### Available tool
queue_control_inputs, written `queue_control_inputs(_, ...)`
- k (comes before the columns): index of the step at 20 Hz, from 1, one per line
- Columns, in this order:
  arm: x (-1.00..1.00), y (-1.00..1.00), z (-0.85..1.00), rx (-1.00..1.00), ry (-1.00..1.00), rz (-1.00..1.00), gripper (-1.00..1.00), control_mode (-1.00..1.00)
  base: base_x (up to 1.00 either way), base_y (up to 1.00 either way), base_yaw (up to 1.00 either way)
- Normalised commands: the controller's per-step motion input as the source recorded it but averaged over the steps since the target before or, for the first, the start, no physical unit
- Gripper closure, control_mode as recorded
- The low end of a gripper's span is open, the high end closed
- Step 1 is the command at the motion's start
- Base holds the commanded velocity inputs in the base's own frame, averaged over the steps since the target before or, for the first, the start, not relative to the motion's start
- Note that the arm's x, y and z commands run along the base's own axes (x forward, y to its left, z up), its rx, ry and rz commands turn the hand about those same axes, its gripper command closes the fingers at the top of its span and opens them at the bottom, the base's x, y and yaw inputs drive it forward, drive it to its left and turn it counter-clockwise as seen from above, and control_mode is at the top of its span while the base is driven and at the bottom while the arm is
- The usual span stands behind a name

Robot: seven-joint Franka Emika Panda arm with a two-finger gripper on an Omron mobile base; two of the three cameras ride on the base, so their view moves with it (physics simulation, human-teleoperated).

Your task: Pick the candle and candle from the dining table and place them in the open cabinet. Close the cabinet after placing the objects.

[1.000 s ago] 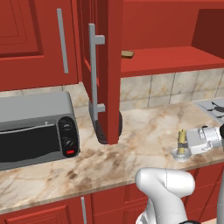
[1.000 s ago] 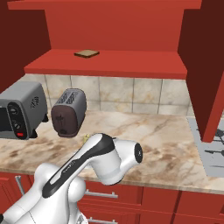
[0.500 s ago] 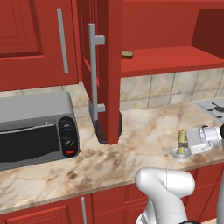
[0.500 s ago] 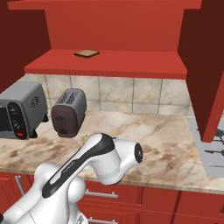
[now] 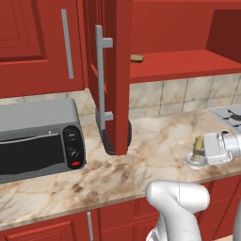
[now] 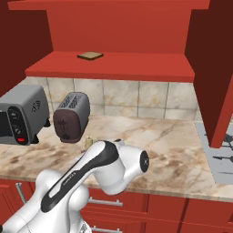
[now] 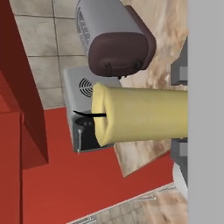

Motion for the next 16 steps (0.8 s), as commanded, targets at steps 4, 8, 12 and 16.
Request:
queue_control_inputs(4, -0.04, 0.0, 0.22, 0.0, -0.1, 0.0, 1.0, -1.0, 0.0, 0.0, 0.0)
queue_control_inputs(8, -0.03, 0.0, 0.24, 0.01, -0.03, 0.0, 1.0, -1.0, 0.0, 0.0, 0.0)
queue_control_inputs(12, -0.06, 0.0, 0.23, 0.0, -0.02, 0.0, 1.0, -1.0, 0.0, 0.0, 0.0)
queue_control_inputs(16, -0.06, 0.0, 0.18, 0.0, -0.01, 0.0, 1.0, -1.0, 0.0, 0.0, 0.0)
